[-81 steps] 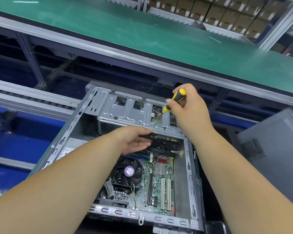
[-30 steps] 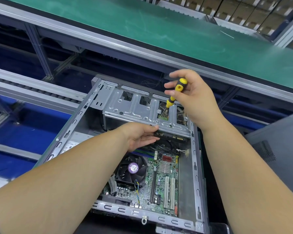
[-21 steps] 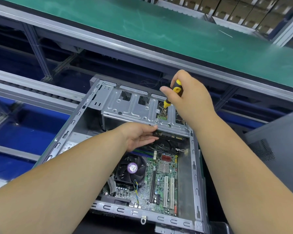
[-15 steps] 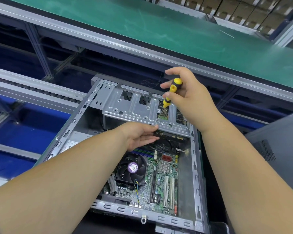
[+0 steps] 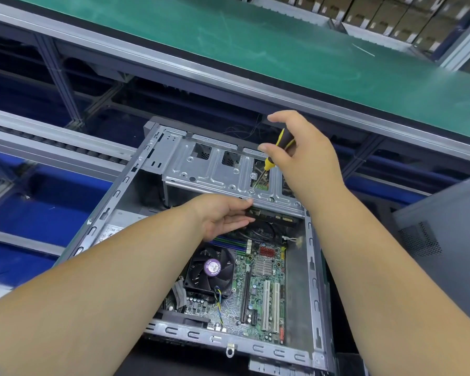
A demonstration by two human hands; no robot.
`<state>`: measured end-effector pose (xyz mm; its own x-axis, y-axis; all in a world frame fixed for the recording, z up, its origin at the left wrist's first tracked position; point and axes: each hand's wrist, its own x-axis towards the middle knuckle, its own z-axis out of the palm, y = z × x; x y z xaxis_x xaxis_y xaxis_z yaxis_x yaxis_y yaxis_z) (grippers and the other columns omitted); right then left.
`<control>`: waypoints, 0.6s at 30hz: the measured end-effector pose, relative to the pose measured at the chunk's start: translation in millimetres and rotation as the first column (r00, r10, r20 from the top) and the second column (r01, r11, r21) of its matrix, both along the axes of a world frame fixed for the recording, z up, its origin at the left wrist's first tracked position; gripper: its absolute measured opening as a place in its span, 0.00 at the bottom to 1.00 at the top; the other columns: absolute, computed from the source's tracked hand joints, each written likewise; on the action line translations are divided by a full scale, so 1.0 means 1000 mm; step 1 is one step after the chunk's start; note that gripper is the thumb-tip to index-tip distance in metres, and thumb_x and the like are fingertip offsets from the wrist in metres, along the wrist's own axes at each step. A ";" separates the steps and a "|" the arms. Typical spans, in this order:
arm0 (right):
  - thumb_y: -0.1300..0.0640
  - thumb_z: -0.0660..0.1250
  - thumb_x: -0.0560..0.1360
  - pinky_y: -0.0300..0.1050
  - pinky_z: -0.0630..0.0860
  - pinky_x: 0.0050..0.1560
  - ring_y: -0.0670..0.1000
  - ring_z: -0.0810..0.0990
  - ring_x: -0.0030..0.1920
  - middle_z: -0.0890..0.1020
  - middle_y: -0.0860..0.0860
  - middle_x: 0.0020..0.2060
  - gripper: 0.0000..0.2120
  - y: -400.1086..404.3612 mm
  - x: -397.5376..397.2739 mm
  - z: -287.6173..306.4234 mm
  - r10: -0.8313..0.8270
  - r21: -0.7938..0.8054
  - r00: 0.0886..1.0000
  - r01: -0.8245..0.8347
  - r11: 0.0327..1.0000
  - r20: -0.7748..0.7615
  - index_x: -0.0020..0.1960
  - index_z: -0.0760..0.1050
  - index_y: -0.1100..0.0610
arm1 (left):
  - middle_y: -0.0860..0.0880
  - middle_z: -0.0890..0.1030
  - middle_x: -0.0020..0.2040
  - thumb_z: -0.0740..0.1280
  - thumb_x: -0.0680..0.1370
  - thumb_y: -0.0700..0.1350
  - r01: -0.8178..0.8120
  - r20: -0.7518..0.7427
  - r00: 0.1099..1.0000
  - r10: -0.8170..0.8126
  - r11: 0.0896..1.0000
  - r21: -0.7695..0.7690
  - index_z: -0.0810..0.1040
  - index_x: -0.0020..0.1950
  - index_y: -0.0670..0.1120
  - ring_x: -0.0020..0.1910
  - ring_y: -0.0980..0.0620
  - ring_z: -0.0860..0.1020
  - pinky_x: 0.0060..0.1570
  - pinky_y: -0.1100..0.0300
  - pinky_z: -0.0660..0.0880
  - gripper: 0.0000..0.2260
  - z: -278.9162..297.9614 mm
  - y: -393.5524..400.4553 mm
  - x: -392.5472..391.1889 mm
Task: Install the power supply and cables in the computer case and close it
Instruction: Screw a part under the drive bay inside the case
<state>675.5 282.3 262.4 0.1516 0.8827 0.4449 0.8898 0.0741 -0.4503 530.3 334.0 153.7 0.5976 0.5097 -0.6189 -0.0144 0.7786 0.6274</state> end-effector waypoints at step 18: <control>0.61 0.68 0.77 0.45 0.76 0.42 0.47 0.76 0.40 0.77 0.45 0.46 0.38 -0.004 -0.006 -0.006 0.020 -0.043 0.995 -0.024 0.999 -0.096 0.77 0.52 0.37 | 0.43 0.83 0.43 0.72 0.74 0.39 0.006 0.001 1.000 -0.006 1.000 0.011 0.79 0.46 0.40 0.43 0.47 0.84 0.43 0.60 0.82 0.04 0.000 0.000 0.001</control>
